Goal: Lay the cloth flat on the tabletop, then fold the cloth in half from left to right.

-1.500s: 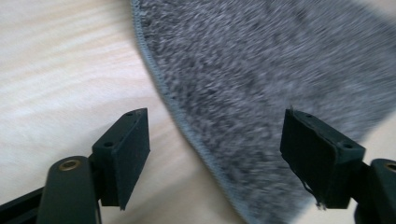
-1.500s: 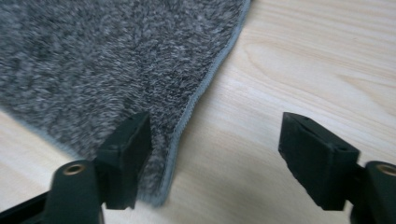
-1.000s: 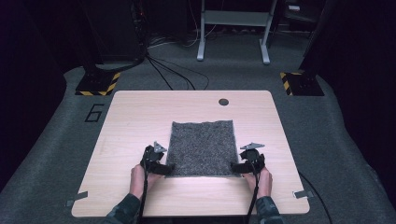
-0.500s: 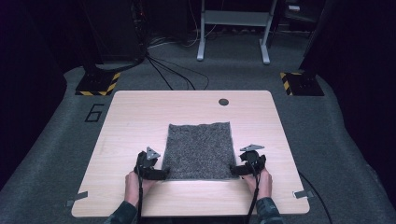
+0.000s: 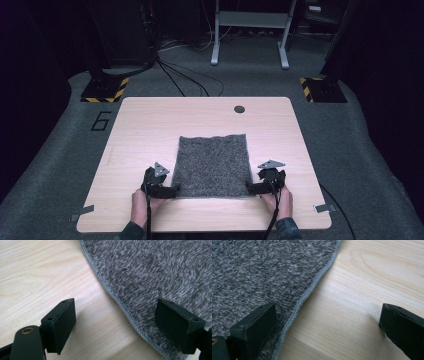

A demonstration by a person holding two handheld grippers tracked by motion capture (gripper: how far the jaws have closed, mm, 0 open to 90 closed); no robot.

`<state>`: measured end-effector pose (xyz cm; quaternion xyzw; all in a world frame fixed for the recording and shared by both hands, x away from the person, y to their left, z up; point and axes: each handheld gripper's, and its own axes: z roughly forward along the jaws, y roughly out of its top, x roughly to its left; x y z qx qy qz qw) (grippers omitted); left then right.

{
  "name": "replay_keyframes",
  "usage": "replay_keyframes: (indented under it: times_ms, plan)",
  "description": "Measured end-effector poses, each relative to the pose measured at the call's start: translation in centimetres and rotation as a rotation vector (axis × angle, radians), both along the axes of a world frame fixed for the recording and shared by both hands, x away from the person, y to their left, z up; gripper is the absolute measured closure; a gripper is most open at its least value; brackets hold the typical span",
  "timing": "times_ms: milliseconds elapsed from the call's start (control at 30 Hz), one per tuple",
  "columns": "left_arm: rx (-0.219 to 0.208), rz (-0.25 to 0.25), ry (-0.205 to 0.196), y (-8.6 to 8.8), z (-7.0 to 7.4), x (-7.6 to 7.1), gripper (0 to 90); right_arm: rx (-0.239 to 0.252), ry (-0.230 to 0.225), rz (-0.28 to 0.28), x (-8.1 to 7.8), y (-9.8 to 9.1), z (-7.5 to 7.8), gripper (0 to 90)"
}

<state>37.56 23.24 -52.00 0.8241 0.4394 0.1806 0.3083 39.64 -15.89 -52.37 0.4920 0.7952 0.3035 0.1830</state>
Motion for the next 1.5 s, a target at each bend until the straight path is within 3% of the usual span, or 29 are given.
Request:
replay_keyframes:
  times_ms: [267,433,567,833,967,1000,1033,1233,1267,1333,1467,1500]
  plan:
    - [-0.008,0.008,-0.002,0.0,-0.1,-0.3,16.9,0.013,-0.027,0.008,-0.3,-0.3,-0.3,0.7]
    - [0.008,0.039,0.006,0.0,0.0,-0.3,8.3,0.017,-0.034,0.014,-0.4,-0.3,-0.3,0.6]
    - [-0.025,0.051,0.001,0.5,0.5,-0.6,5.7,0.020,-0.032,0.010,-0.4,-0.3,-0.3,0.2]
    - [-0.069,0.077,0.003,2.2,1.5,0.5,4.3,0.018,-0.036,0.009,-0.7,-0.6,-0.3,0.1]
    - [-0.081,0.078,0.015,3.0,1.8,1.2,3.2,0.018,-0.026,0.014,-0.8,-0.7,-0.3,0.0]
    - [-0.108,0.076,0.022,3.2,1.9,1.7,2.2,0.037,-0.031,0.048,-0.7,-1.0,-0.2,0.8]
    - [-0.108,0.076,0.022,3.2,1.9,1.7,1.9,0.050,-0.027,0.056,-0.7,-1.1,-0.2,2.1]
    - [-0.145,0.085,0.028,3.9,2.5,3.7,1.1,0.074,-0.036,0.045,-1.2,-1.2,1.2,2.0]
    - [-0.156,0.102,0.031,4.1,2.7,4.5,1.1,0.065,-0.036,0.066,-1.4,-0.4,2.0,1.9]
    - [-0.155,0.106,0.033,4.3,2.9,5.0,1.2,0.064,-0.034,0.068,-1.5,-0.2,2.3,1.9]
    - [-0.199,0.131,0.030,4.3,3.3,6.7,2.0,0.073,-0.063,0.132,-1.8,3.1,3.8,2.9]
    - [-0.203,0.131,0.031,4.3,3.4,7.1,2.0,0.073,-0.063,0.132,-1.8,3.1,3.8,2.9]
